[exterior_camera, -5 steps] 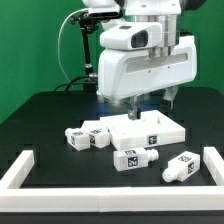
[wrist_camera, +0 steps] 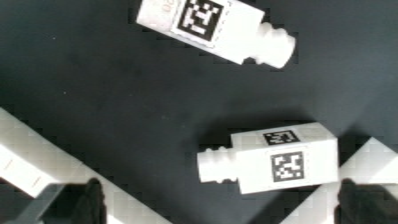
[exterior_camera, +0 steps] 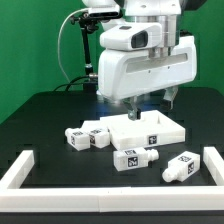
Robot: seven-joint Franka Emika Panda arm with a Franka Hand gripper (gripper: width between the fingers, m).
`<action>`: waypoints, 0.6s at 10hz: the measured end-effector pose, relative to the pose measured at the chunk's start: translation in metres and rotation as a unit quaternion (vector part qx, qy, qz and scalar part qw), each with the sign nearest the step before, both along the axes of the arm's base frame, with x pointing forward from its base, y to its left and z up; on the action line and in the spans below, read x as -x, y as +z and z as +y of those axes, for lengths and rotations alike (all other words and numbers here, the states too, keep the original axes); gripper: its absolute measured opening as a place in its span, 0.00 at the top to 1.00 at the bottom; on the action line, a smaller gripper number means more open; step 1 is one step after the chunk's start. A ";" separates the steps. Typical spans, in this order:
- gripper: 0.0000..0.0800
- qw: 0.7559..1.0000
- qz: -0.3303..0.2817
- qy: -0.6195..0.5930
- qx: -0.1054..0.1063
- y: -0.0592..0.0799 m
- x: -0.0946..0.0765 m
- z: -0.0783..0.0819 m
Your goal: Assemble one leg
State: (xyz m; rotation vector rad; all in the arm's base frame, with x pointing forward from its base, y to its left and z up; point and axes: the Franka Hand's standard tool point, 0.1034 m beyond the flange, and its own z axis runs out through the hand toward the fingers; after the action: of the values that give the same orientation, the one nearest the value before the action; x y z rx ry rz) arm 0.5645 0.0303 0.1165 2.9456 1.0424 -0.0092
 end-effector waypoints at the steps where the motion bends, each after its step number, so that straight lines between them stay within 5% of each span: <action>1: 0.19 1.000 0.000 0.000 0.000 0.000 0.000 0.000; 3: 0.19 1.000 -0.002 -0.022 -0.001 0.002 0.000 0.006; 6: 0.19 0.998 0.019 -0.062 -0.012 -0.007 -0.007 -0.021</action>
Offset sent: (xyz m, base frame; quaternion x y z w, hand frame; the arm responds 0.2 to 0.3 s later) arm 0.0018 -0.0069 -0.0100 -0.0087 -0.0076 0.1023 0.9947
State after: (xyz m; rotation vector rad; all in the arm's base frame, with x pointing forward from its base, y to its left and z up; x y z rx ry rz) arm 0.5718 0.0089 0.1096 3.0385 0.8682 -0.0545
